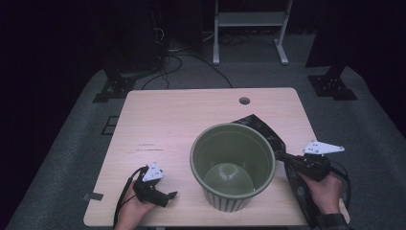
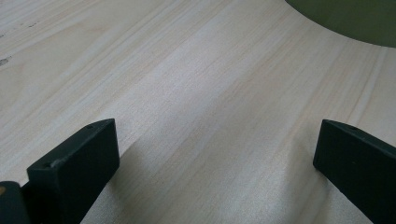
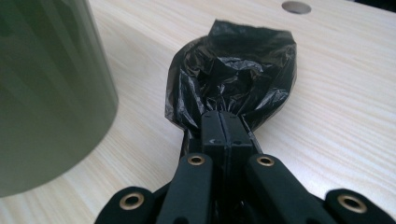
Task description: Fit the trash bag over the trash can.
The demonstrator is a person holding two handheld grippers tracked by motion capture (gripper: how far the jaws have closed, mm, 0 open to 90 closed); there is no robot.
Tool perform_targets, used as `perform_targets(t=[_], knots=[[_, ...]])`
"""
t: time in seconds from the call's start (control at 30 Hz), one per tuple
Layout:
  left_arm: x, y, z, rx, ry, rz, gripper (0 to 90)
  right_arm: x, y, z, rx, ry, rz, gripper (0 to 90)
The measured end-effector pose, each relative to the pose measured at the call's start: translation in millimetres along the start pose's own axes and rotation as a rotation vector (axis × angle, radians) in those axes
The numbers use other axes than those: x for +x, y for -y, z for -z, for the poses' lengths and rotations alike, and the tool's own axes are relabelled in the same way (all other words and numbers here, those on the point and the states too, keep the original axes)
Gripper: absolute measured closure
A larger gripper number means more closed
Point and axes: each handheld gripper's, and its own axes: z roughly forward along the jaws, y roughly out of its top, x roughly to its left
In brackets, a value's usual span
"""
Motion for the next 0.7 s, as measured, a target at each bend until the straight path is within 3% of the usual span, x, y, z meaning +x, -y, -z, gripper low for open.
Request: perform_targets(t=[0.4, 0.7], knots=[[0.1, 0.0, -0.1, 0.000, 0.001, 0.000, 0.0, 0.5, -17.9, 21.6, -0.066, -0.072, -0.018, 89.9], [0.2, 0.0, -0.2, -0.001, -0.002, 0.003, 0.0, -2.6, -38.7, 47.3, -0.183, -0.163, -0.030, 89.9]])
